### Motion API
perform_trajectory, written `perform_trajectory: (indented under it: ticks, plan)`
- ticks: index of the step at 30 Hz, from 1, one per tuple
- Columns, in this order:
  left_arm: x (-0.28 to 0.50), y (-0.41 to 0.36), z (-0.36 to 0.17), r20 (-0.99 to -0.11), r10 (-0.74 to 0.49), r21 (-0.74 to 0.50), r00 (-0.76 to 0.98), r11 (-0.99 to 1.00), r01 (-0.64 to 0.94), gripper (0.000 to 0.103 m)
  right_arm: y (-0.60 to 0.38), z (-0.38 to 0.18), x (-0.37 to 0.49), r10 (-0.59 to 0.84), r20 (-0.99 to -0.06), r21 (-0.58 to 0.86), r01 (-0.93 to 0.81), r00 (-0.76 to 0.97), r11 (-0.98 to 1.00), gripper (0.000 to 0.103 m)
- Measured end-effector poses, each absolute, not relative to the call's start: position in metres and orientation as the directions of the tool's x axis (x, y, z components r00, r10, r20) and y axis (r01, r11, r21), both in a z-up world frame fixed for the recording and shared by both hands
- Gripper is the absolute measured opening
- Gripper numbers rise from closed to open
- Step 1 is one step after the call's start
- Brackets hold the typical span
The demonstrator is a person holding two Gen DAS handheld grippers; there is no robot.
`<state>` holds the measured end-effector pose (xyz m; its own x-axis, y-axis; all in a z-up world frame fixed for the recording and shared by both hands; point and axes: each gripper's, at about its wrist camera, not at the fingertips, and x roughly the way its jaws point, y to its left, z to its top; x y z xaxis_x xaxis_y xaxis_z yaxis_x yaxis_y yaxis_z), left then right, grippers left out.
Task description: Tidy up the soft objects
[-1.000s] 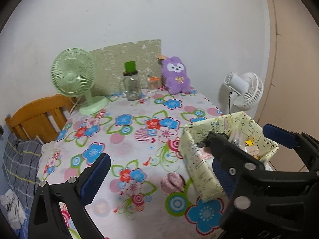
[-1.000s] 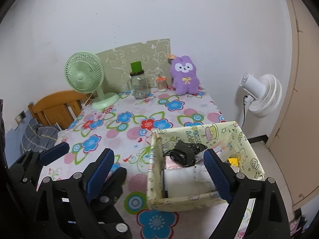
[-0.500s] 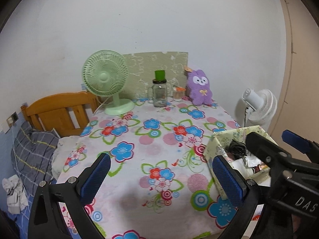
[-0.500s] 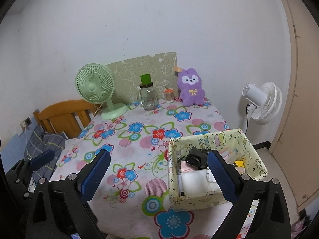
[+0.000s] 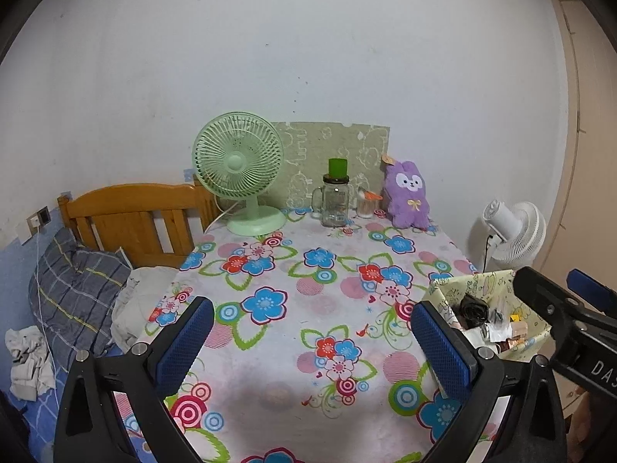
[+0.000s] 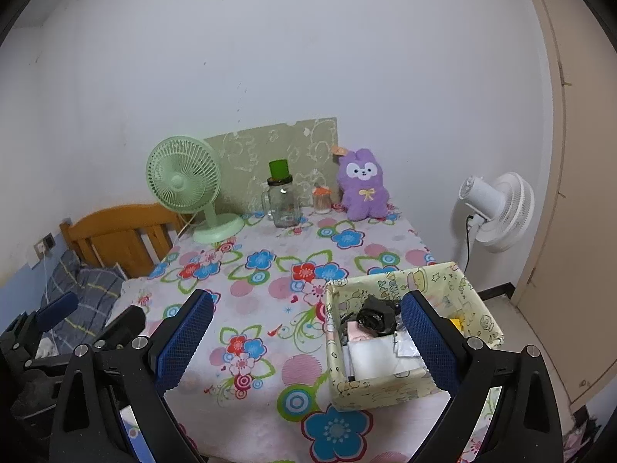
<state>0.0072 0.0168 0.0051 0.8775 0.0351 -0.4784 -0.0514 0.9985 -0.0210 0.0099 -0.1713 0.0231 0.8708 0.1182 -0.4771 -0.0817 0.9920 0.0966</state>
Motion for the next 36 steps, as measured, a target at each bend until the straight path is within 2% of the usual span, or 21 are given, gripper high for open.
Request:
perform_trajectory:
  ticks: [36]
  plan:
    - [0.0046, 0.0153, 0.0078, -0.469, 0.032, -0.042, 0.883, 0.997, -0.059, 0.103, -0.1719, 0.0285, 0.0002, 0.122, -0.446, 0.088, -0.092, 0.887, 0.992, 0.100]
